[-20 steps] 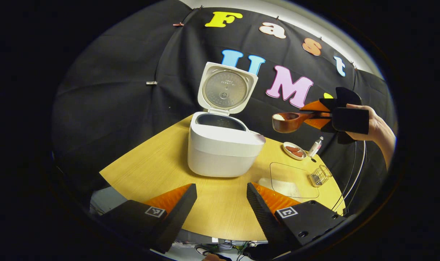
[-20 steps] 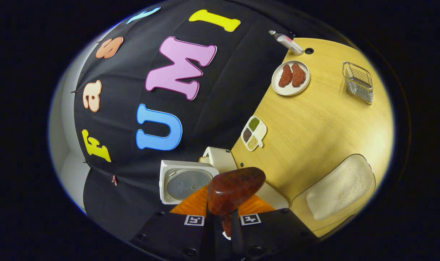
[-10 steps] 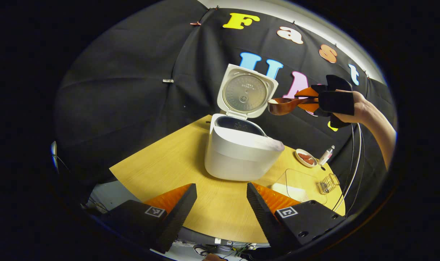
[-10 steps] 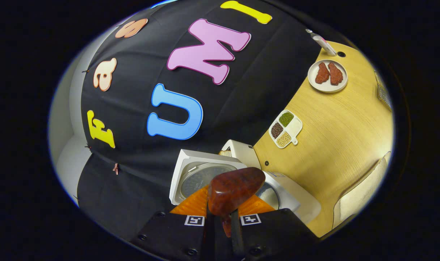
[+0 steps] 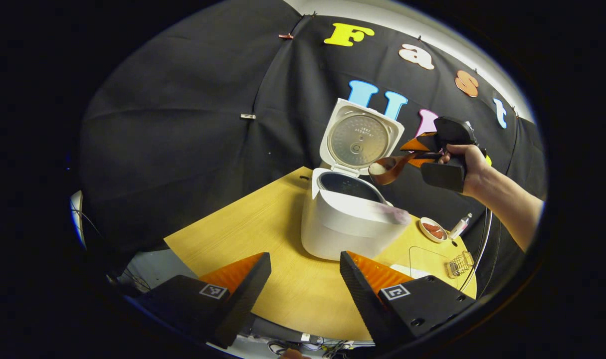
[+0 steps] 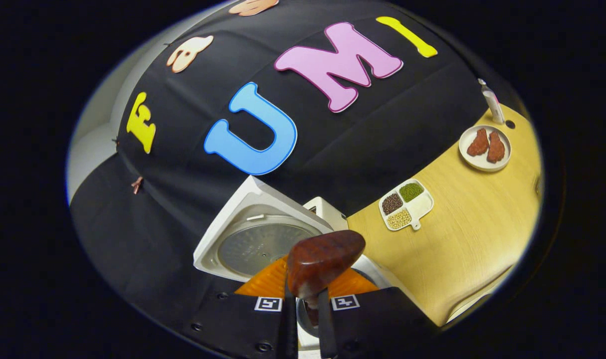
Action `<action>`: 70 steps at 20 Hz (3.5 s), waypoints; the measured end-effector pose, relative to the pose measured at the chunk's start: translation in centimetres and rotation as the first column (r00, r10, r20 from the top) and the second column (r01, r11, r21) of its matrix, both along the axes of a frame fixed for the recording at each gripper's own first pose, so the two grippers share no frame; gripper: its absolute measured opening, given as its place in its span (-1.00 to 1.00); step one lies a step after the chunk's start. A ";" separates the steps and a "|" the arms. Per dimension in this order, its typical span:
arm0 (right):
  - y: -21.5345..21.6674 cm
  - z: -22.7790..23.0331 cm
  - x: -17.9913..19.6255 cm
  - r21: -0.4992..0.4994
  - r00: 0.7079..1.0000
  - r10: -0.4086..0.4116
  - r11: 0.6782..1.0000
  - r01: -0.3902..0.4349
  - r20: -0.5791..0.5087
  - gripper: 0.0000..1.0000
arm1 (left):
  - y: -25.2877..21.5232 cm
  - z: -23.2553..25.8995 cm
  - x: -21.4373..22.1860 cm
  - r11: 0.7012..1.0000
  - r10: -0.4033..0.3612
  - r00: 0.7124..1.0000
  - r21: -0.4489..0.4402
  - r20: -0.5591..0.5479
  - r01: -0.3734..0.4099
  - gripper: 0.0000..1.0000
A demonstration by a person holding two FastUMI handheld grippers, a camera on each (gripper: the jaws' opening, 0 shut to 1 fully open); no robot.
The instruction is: Close the left gripper, press the button to open the rice cooker; take a wooden spoon from the chopstick holder with the right hand, scoop a spoonful of rice and pour it into the rice cooker, then put the wooden spoon back into the chopstick holder.
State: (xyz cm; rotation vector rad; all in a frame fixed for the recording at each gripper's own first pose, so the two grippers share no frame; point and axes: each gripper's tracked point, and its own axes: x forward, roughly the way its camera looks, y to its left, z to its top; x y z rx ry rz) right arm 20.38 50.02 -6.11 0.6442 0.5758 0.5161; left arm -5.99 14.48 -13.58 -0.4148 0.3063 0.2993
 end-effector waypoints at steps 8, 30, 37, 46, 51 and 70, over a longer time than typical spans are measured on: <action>2.4 -2.8 -2.1 -0.195 0.961 0.180 0.971 -0.139 0.211 -0.59 | -0.4 -1.6 0.2 1.000 -0.019 0.999 0.000 -0.035 0.019 0.92; 4.9 -1.9 -9.8 -0.582 0.555 0.633 0.757 -0.297 0.539 -0.68 | -3.7 -3.4 1.1 0.998 -0.045 0.998 -0.036 -0.050 0.043 0.92; 4.4 -2.3 -8.6 -0.507 0.687 0.558 0.804 -0.310 0.465 -0.67 | -4.4 -3.4 1.1 0.998 -0.054 0.998 -0.025 -0.045 0.053 0.92; -1.4 3.8 -2.9 -0.294 0.838 0.334 0.930 -0.219 0.432 -0.58 | -7.0 -1.2 3.9 0.994 -0.108 0.994 0.006 -0.015 0.108 0.92; -9.1 5.3 0.3 -0.224 0.904 0.211 0.966 -0.133 0.373 -0.59 | -10.3 1.2 5.5 0.988 -0.155 0.988 0.028 0.013 0.155 0.92; -48.0 1.0 8.7 -0.279 0.924 -0.265 0.898 0.341 0.277 -0.58 | -15.8 7.0 10.5 0.979 -0.148 0.989 0.145 0.029 0.142 0.92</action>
